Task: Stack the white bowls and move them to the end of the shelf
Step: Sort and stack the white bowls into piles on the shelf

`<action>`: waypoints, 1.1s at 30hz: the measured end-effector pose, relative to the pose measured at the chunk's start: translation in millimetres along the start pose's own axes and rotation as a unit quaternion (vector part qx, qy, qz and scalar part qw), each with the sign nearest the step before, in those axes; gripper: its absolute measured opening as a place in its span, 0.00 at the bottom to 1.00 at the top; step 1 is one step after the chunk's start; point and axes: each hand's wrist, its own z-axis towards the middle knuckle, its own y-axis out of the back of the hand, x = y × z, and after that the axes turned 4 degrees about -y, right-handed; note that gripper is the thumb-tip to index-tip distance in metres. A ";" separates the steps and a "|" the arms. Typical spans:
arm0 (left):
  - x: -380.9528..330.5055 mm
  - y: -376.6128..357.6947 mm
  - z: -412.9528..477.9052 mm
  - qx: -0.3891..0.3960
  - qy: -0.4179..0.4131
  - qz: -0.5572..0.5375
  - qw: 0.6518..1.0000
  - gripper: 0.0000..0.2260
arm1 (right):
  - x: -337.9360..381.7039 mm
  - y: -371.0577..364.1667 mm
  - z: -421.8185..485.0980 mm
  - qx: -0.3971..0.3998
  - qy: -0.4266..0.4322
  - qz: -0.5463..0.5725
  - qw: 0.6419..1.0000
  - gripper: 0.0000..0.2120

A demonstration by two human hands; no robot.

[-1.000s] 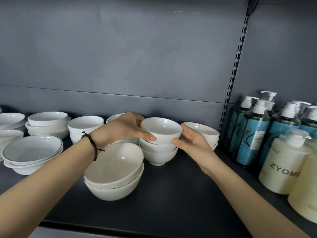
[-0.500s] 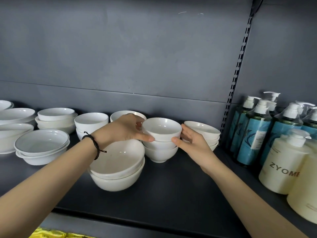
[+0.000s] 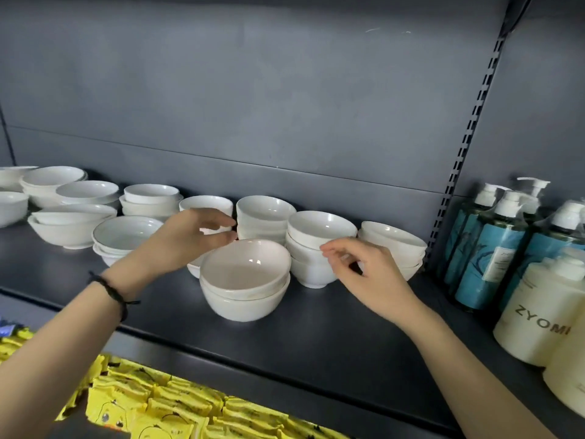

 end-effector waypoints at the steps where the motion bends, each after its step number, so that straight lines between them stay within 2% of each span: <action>1: 5.5 6.5 -5.5 0.004 -0.002 -0.002 1.000 0.07 | 4.1 -2.5 -4.0 0.023 0.008 -0.025 0.999 0.10; 5: 35.9 27.3 -25.8 0.032 0.034 0.011 0.999 0.16 | 23.1 -12.1 -21.8 0.105 0.007 -0.089 0.990 0.17; 8: 44.7 28.5 -43.5 0.150 0.065 0.003 0.987 0.35 | 33.3 -22.0 -29.2 0.171 -0.037 -0.090 0.980 0.27; 9: 44.6 25.4 -49.1 0.181 0.059 -0.003 0.982 0.39 | 36.1 -26.3 -30.5 0.182 -0.056 -0.069 0.979 0.32; 12: 40.7 9.6 -60.0 0.180 0.009 -0.035 0.983 0.33 | 43.3 -42.5 -33.4 0.187 -0.104 -0.005 0.977 0.43; 15: 35.1 -1.1 -63.6 0.135 -0.045 -0.059 0.988 0.30 | 50.3 -58.7 -33.8 0.175 -0.131 0.068 0.974 0.47; 19: 38.4 -10.4 -64.9 0.140 -0.035 -0.108 0.984 0.32 | 56.5 -74.7 -31.3 0.132 -0.186 0.203 0.952 0.43; 22: 33.9 -13.3 -64.8 0.138 -0.012 -0.209 0.968 0.26 | 57.1 -84.5 -28.4 0.123 -0.206 0.249 0.938 0.49; 24: 30.6 -16.2 -65.7 0.126 0.016 -0.256 0.958 0.27 | 57.4 -90.3 -27.9 0.109 -0.208 0.267 0.935 0.52; 27: 25.0 -23.2 -68.9 0.098 0.029 -0.306 0.947 0.30 | 57.8 -94.2 -29.0 0.075 -0.204 0.285 0.934 0.50; 30: 17.1 -27.2 -69.9 0.077 0.025 -0.331 0.940 0.25 | 60.7 -93.8 -32.1 0.044 -0.201 0.293 0.934 0.45; 33: 6.7 -22.2 -61.5 0.038 0.012 -0.326 0.944 0.25 | 68.7 -85.8 -29.4 0.015 -0.205 0.304 0.930 0.40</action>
